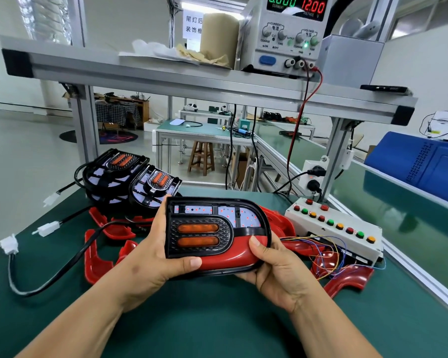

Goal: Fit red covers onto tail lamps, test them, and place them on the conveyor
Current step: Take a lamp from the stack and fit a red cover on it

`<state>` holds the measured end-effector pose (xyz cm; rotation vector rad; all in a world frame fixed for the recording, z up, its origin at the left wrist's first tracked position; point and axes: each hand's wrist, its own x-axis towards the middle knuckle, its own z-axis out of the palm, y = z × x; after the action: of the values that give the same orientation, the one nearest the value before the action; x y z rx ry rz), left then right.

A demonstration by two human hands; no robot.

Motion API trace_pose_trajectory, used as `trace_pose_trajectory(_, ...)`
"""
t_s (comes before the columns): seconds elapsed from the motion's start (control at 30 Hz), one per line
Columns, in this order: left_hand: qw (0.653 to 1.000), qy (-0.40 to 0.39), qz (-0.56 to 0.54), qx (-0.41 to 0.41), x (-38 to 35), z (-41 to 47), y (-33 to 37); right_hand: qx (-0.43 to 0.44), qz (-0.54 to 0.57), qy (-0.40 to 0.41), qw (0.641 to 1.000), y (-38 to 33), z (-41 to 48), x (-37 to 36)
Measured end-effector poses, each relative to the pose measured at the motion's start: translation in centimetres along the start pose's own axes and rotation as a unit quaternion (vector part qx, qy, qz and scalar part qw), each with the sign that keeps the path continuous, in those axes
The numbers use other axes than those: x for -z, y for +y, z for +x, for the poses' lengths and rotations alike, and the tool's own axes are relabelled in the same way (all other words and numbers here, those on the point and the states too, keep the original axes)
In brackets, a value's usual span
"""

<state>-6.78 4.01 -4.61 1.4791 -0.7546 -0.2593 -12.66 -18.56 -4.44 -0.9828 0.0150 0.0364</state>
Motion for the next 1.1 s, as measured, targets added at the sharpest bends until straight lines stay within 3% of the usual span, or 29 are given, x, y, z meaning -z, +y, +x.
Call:
trace_pose_trajectory(0.2,1.000,0.011,-0.007,0.008,-0.30,0.15,-0.02,0.008,0.006,0.013,1.000,0.01,0.03,0.16)
trace_pose_trajectory(0.33,0.992,-0.021,-0.104,0.063,-0.05,-0.16,0.29,0.003,0.015,0.028,1.000,-0.01,0.14,0.43)
trace_pose_trajectory(0.53,0.982,-0.026,-0.167,0.080,0.20,-0.25,0.38,-0.013,0.015,0.025,0.999,-0.44,-0.01,0.80)
trace_pose_trajectory(1.1,0.988,-0.014,-0.144,0.060,-0.08,-0.04,0.25,0.009,-0.001,0.004,1.000,-0.05,-0.19,0.32)
